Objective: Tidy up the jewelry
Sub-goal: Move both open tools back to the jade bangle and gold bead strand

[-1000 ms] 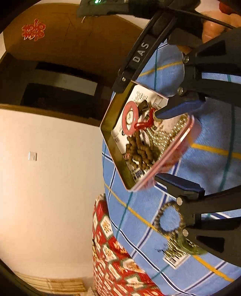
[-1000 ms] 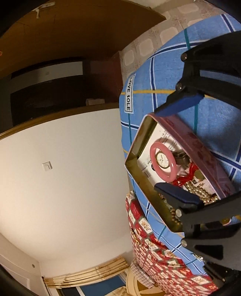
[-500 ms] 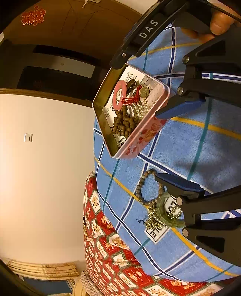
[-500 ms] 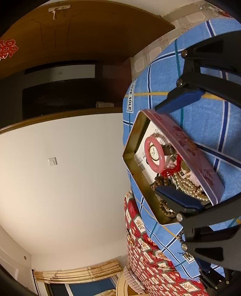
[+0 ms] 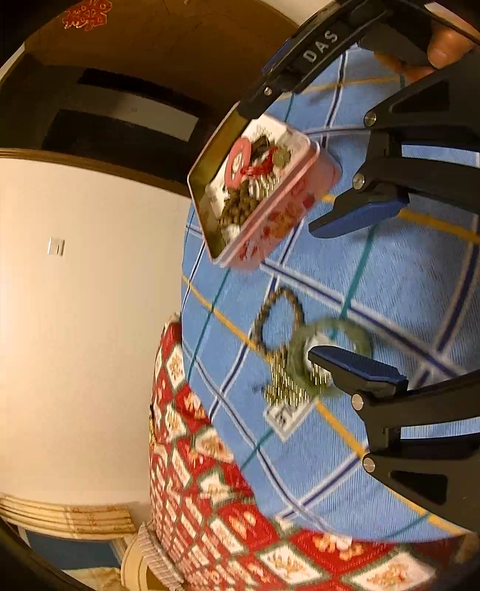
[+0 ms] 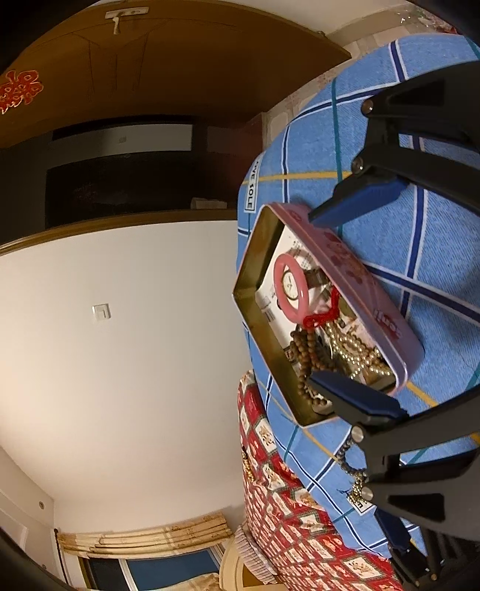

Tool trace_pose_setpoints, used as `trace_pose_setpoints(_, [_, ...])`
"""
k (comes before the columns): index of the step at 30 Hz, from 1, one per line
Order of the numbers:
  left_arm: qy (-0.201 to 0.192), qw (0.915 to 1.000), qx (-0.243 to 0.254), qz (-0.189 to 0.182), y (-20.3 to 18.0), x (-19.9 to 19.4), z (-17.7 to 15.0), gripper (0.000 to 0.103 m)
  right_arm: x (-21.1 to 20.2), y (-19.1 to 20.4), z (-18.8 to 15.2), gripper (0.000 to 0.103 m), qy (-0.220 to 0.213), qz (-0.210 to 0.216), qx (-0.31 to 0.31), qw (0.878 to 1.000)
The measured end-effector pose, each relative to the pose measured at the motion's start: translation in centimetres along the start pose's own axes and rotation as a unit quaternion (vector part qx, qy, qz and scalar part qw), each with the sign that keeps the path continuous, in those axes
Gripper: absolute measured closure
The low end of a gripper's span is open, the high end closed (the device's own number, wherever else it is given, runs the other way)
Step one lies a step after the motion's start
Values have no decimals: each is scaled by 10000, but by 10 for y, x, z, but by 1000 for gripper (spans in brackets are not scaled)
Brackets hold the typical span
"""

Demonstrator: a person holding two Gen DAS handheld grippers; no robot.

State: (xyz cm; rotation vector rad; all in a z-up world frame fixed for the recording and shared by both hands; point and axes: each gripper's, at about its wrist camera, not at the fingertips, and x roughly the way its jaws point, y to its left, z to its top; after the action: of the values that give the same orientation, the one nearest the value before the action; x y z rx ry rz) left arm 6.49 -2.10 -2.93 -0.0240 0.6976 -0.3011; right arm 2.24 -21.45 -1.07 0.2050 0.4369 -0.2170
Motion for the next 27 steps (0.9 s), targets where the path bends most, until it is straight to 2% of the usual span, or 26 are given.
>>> trace_pose_setpoints(3, [-11,9998,-110,142,19,-7,-1,42,-1,5,-4,21,119,170,77,9998])
trace_pose_setpoints(6, [17,9981,-261,564,45,-13,-2,42,-3,15,-6,21,178,324,43,9993])
trace_pose_setpoints(10, [26,9951,-518,838,71,-17,-4,42,-3,31,-10,21,260,541,-91,9982])
trace_pose_setpoints(17, [76,9922,-772,972,92,-17,-7,42,-3,54,-17,21,411,777,-305,9957])
trace_pose_setpoints(21, [24,9887,-742,1300,103,-19,-4,42,1,65,-21,21,580,1005,-381,9925])
trace_pose_setpoints(27, [88,9849,-1093,1339,124,-19,-5,42,17,98,-29,21,1149,1562,-626,9790])
